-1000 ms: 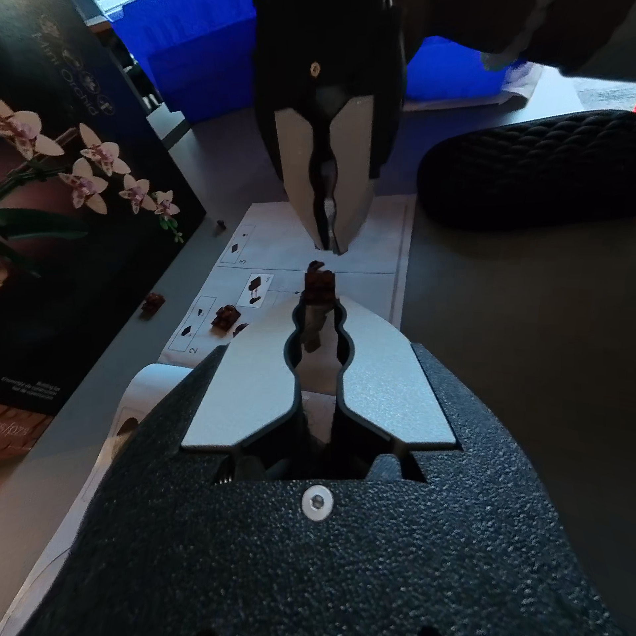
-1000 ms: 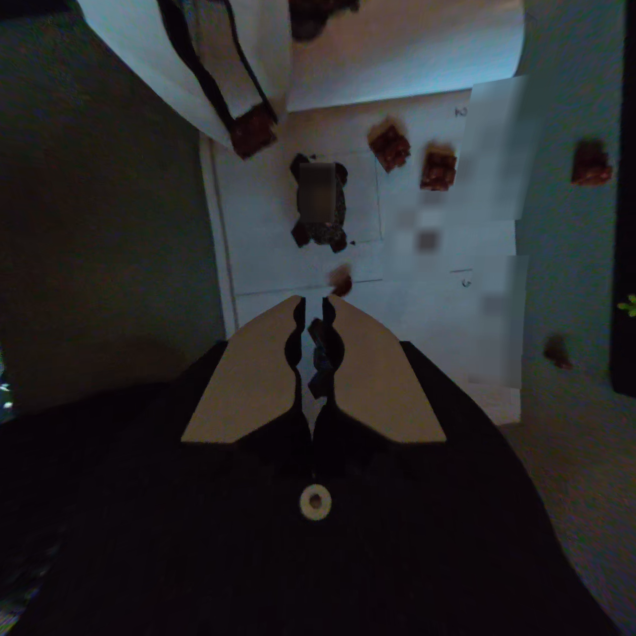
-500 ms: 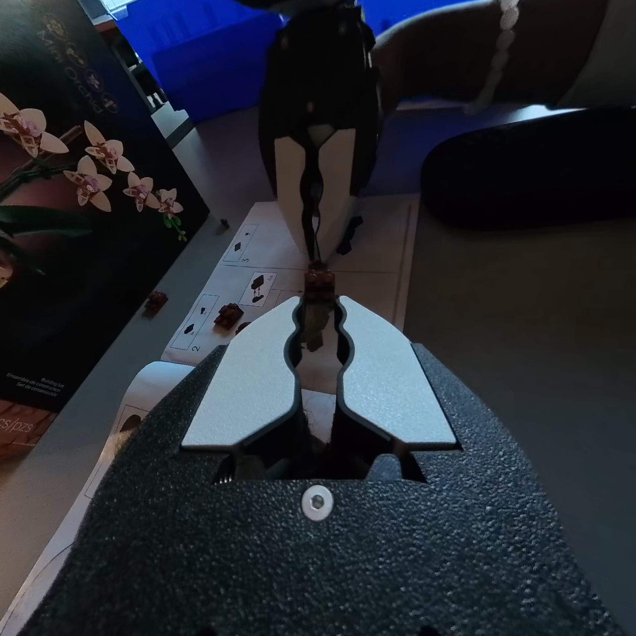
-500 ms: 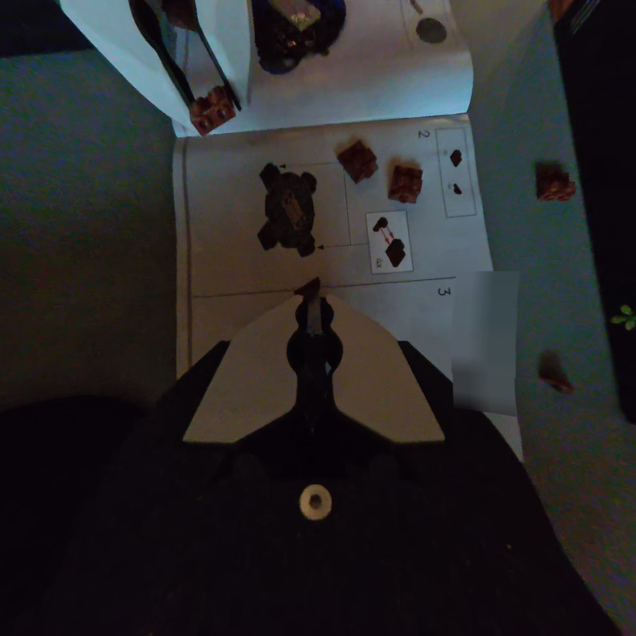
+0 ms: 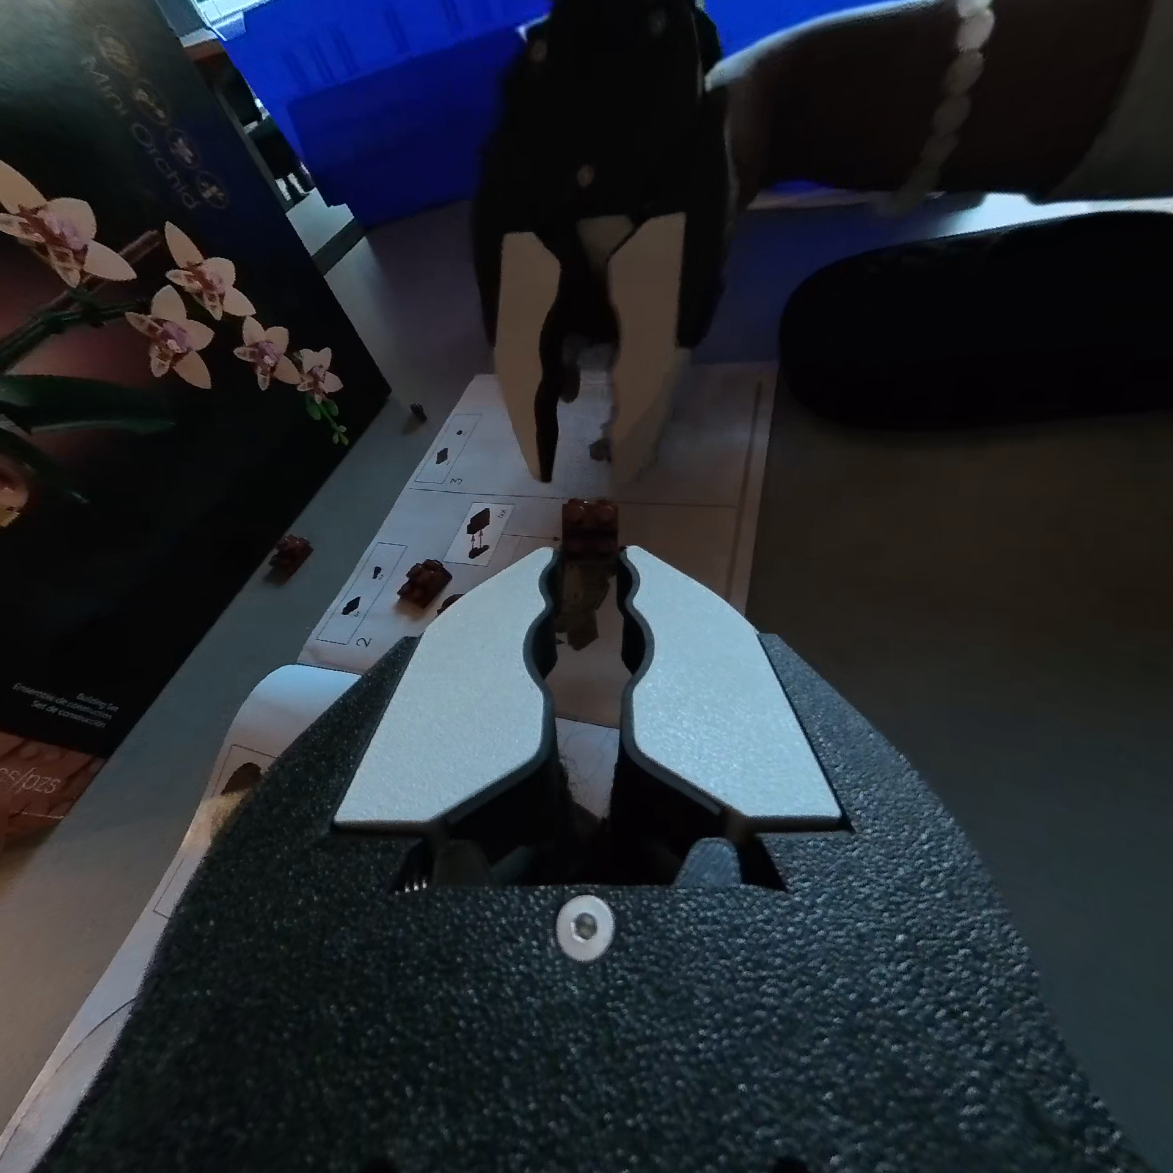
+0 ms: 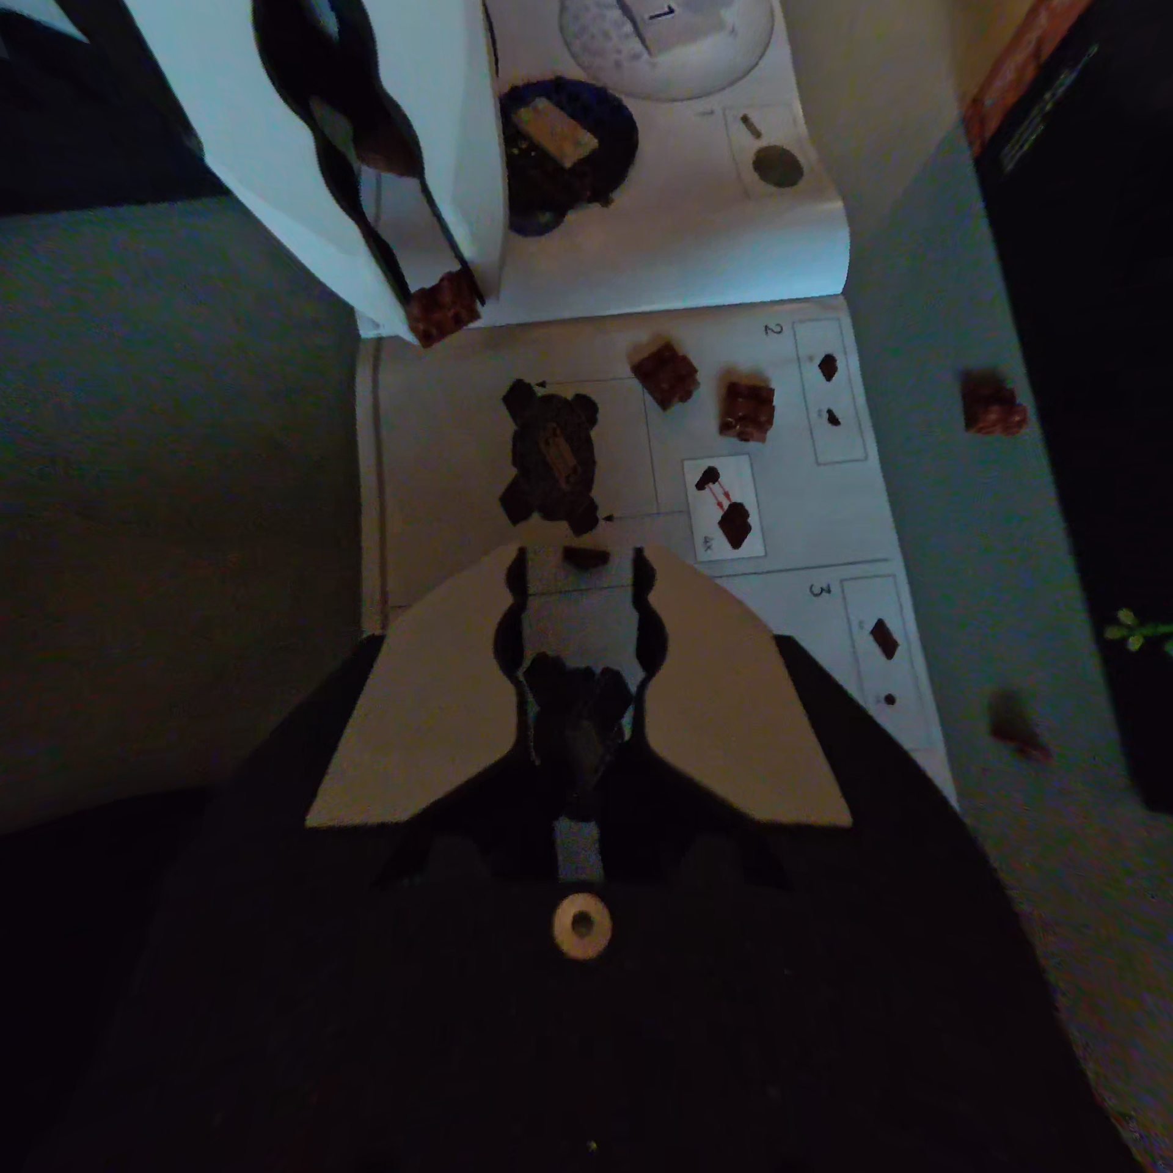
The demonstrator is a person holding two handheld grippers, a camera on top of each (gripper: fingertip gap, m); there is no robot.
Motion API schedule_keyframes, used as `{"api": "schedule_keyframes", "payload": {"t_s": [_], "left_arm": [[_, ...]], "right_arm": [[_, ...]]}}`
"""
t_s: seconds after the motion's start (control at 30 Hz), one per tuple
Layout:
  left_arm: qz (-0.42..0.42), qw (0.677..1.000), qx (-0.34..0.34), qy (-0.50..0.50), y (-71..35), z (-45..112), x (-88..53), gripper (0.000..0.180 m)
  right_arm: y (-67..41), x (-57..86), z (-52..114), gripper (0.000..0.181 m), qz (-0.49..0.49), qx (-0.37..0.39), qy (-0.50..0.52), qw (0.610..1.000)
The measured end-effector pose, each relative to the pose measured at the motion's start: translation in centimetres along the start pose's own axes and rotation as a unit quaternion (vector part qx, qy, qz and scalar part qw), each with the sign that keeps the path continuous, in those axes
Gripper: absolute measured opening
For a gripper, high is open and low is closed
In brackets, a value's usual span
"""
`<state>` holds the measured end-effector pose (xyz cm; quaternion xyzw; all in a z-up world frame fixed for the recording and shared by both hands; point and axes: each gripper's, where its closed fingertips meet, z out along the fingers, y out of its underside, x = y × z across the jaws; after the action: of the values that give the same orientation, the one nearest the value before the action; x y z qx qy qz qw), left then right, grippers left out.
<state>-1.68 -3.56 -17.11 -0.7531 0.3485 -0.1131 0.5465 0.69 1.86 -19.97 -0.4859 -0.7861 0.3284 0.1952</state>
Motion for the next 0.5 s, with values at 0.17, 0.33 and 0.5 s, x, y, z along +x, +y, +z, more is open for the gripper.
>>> {"api": "schedule_keyframes", "payload": {"t_s": [0.17,0.33,0.5], "left_arm": [[-0.003,1.000,0.001,-0.002,0.0,0.0,-0.1,0.014],[-0.001,1.000,0.001,-0.005,0.0,0.0,-0.2,0.014],[-0.007,1.000,0.002,-0.008,0.0,0.0,-0.4,0.014]], "right_arm": [[1.0,0.1,-0.4,0.034,0.028,0.017,0.032,0.999],[0.8,0.5,-0.5,0.006,0.017,0.043,0.052,0.998],[1.1,0.2,0.4,0.006,0.019,0.032,0.043,0.998]]}}
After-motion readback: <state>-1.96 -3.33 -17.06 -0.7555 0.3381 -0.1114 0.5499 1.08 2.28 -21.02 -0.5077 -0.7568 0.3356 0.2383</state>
